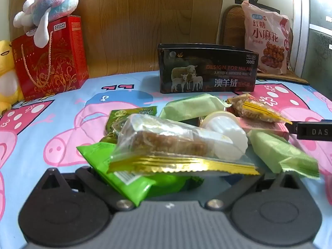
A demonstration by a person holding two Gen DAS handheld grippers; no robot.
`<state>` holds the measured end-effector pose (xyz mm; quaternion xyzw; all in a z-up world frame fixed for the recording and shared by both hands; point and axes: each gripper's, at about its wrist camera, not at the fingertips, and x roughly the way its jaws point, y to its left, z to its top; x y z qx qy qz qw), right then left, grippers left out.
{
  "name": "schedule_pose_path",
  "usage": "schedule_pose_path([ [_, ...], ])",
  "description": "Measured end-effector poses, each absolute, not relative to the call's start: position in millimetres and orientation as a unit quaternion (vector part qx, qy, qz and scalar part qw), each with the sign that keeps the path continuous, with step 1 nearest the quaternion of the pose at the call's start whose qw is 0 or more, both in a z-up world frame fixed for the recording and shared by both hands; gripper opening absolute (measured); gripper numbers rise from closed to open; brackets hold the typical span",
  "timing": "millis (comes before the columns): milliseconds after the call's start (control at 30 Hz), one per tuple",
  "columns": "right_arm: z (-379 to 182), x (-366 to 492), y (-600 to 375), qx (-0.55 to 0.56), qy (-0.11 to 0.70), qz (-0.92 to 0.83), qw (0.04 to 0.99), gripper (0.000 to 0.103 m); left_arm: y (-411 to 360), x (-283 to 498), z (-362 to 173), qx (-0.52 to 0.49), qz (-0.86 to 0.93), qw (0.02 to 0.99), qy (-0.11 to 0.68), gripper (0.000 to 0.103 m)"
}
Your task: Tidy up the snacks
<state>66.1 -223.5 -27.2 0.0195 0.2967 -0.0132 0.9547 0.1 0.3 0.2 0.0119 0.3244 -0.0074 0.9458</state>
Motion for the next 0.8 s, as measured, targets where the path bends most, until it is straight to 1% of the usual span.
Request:
schedule_pose_path([
  [800, -28.1, 65.6, -224.1, 0.024, 0.298, -0.028, 0.954, 0.103, -3.2, -3.6, 1.3, 0.017, 0.007, 0.946, 0.323, 0.103],
])
